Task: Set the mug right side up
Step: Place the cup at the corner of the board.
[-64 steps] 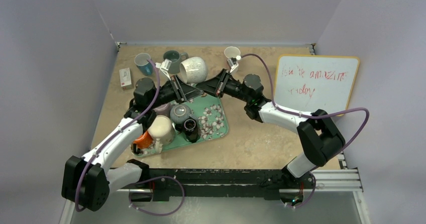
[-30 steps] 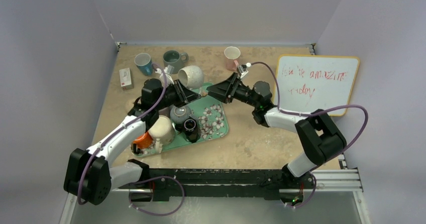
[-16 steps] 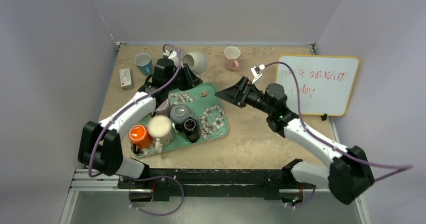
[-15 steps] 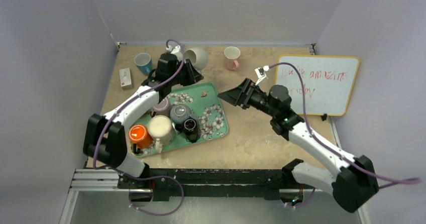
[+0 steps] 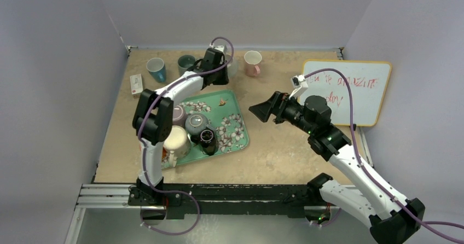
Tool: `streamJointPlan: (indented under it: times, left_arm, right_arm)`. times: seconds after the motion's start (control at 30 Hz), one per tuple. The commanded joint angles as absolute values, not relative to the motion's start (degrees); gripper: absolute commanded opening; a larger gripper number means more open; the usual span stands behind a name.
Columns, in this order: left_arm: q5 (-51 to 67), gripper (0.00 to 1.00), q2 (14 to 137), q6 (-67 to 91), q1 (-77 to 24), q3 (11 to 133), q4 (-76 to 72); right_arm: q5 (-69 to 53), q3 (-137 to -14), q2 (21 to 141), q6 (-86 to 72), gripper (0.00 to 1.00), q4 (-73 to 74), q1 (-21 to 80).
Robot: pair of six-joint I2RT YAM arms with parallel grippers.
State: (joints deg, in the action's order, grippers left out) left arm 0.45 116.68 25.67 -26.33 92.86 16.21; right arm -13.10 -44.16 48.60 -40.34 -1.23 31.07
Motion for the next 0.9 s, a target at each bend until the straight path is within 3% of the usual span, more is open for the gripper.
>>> streamJointPlan:
  times: [0.0,0.8,0.87]
  left_arm:
    - [-6.13,0.0,120.52,20.36,-26.54,102.62,15.64]
    - [-19.29,0.0,129.28,14.63,-26.46,107.32,17.53]
    - [-18.75,0.05,129.88,15.01,-26.46,109.02,19.64]
  right_arm:
    - [-13.57,-47.97,47.95,-35.66,0.99,2.96,31.03]
    - [-13.38,-47.36,47.34,-34.59,0.99,3.63,31.02]
    - [-13.49,-47.81,47.45,-33.91,0.99,4.12,31.03]
